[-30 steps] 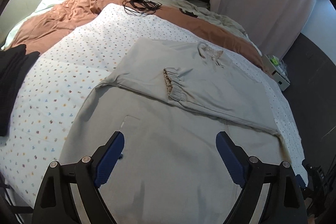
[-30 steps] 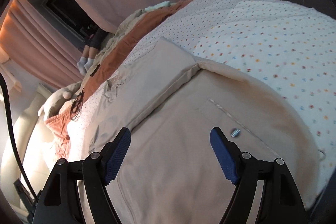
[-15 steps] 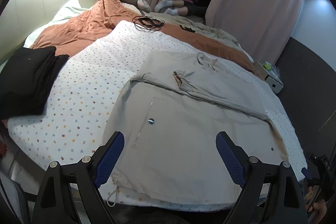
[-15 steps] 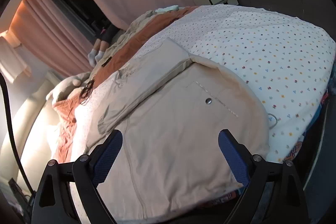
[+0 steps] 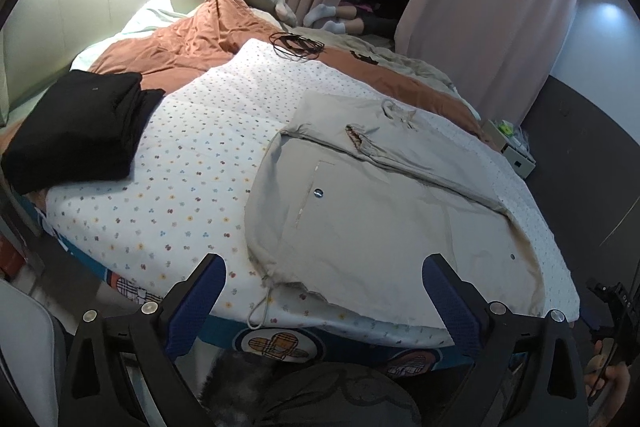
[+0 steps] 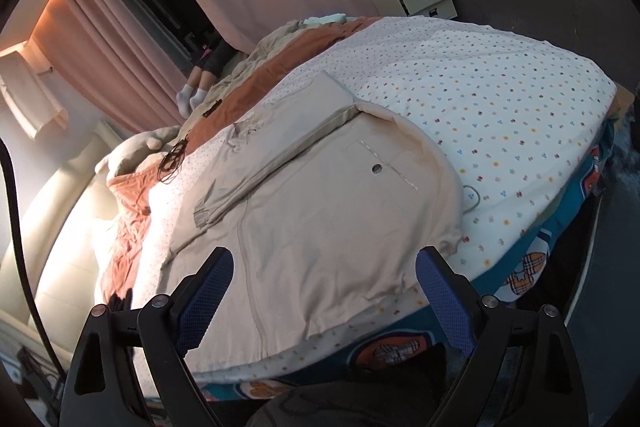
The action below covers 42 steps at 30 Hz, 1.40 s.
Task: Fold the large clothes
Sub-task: 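Lower both grippers to the shirt's drawstring hem and close on it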
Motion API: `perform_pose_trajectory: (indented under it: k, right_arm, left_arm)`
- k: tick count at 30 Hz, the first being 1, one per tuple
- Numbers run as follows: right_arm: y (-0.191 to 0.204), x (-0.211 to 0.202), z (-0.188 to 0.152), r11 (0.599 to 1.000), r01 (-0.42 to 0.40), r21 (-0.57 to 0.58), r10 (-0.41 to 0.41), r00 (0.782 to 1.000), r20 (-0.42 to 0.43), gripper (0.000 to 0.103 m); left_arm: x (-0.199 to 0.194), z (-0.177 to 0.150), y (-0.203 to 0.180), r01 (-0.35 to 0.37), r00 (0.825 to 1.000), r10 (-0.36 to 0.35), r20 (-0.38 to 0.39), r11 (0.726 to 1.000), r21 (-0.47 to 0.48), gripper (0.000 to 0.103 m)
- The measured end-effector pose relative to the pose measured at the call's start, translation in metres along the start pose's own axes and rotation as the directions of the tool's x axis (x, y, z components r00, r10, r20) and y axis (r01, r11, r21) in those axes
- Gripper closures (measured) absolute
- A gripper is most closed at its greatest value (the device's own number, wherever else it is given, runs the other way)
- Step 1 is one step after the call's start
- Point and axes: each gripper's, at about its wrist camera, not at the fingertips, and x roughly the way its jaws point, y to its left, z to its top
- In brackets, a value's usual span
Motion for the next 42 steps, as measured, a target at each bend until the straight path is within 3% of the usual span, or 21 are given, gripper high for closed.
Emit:
perform_pose_trajectory:
  k: [11, 22, 32, 42]
  right_arm:
    - [-0.015, -0.022, -0.030, 0.999, 0.032, -0.044, -0.033, 0.999, -0.031, 0.010]
    - [-0.029, -0.024, -0.034, 0.999, 0.015, -0.040, -0.017, 0.999, -0.033, 0.010]
    - [-0.058, 0.005, -0.030, 1.000, 0.009, 0.024, -0.008, 0.999, -0.044, 0.010]
    - [-0.089, 0.059, -0.014, 0.996, 0.007, 0.094, -0.002, 0.998, -0.056, 0.019]
  left_arm:
    - [-0.020, -0.034, 0.037, -0.006, 0.999, 0.004, -0.046, 0.998, -0.056, 0.004]
    - [-0.024, -0.036, 0.061, -0.024, 0.998, 0.019, -0.057, 0.996, -0.083, 0.005]
    - [0.026, -0.035, 0.081, -0.019, 0.994, 0.001, -0.114, 0.987, -0.158, 0.030]
    - [0.092, -0.021, 0.094, -0.028, 0.987, -0.005, -0.158, 0.978, -0.205, 0.043]
